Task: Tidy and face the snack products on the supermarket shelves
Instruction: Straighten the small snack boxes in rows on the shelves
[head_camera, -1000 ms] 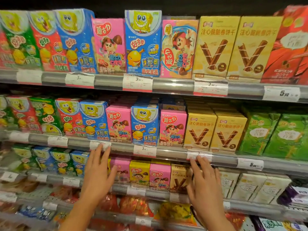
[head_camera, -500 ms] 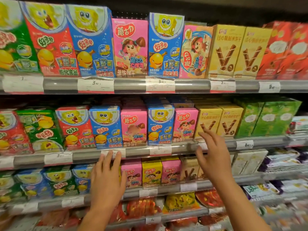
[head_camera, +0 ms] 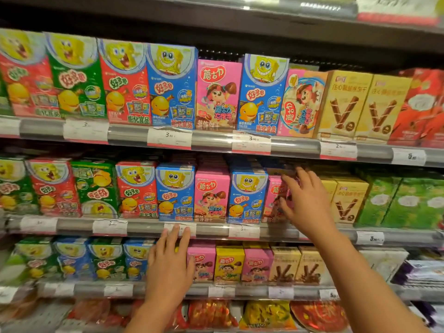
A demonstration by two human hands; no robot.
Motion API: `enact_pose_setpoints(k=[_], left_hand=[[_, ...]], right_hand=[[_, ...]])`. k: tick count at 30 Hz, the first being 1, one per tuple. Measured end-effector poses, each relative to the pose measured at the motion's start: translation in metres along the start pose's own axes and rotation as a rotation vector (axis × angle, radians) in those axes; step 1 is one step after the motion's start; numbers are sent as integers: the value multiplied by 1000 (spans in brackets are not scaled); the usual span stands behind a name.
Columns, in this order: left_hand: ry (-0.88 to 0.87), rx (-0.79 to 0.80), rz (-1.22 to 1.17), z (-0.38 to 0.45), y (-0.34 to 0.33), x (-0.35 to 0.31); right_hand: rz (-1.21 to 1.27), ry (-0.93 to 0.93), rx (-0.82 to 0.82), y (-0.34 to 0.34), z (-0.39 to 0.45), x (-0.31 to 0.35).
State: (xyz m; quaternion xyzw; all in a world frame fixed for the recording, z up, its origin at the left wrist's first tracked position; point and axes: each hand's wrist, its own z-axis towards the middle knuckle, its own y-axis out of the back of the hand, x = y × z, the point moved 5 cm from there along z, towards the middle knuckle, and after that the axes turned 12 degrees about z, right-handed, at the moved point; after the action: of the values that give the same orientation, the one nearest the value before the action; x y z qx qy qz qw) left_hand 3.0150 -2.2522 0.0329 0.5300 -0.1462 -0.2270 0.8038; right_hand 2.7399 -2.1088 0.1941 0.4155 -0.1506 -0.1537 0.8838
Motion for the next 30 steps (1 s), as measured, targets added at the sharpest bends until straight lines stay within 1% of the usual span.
enact_pose_setpoints(k=[4,7,13,19,21,22,23,25,28,30], left_hand=[[12,-34,-5,0,1,-1],[25,-53,0,-3,0,-3],[55,-54,-24,-3,0,-8],[78,-4,-49,-2,-1,-14],[74,21,-76,1,12,-13],[80,3,-105,4,23,-10],[84,-46,-138,7,38,-7],[62,-214,-176,15,70,-4],[-9,-477,-119,36,114,0],[-58,-544,-54,53,137,1]], right_hand=[[55,78,-41,6,0,-8],[79,128,-29,13,3,-11],[203,180,74,36,6,-14],[443,238,-46,71,-10,-28],[503,226,-47,74,-22,-32],[523,215,-37,74,-28,-32],[536,204,-27,73,-34,-32],[562,190,-6,73,-41,-30],[581,181,18,71,-49,-22],[582,151,10,69,-53,-19]])
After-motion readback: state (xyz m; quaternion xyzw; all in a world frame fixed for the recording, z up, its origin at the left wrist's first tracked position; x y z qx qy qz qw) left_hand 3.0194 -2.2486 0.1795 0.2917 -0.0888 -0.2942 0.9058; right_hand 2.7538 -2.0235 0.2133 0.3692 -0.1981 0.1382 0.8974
